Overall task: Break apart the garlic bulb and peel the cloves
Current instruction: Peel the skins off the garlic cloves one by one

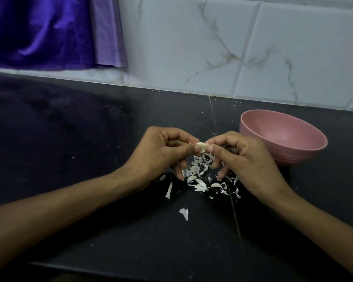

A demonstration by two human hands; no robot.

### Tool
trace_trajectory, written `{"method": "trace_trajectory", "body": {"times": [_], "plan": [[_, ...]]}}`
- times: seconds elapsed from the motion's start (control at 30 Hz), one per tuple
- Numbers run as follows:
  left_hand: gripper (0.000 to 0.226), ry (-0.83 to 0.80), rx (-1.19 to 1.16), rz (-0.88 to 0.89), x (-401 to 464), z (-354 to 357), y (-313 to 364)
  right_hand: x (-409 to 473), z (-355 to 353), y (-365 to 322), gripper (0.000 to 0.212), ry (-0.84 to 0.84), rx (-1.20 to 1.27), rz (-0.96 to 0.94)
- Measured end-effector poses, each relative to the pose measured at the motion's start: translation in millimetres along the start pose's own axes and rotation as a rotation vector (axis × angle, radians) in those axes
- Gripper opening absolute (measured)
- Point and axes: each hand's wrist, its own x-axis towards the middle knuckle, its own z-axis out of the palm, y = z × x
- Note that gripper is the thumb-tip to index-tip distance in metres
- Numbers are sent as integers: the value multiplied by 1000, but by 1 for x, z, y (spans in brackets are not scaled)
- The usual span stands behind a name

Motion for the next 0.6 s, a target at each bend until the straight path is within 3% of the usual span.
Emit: {"method": "trace_trajectory", "body": {"times": [0.37,0.6], "plan": [[14,-24,-30,-27,-3,0,2,-2,2,1,8,27,-63,-66],[16,-151,-158,-187,5,-9,4,-1,-1,0,10,-40,-63,-80]]}}
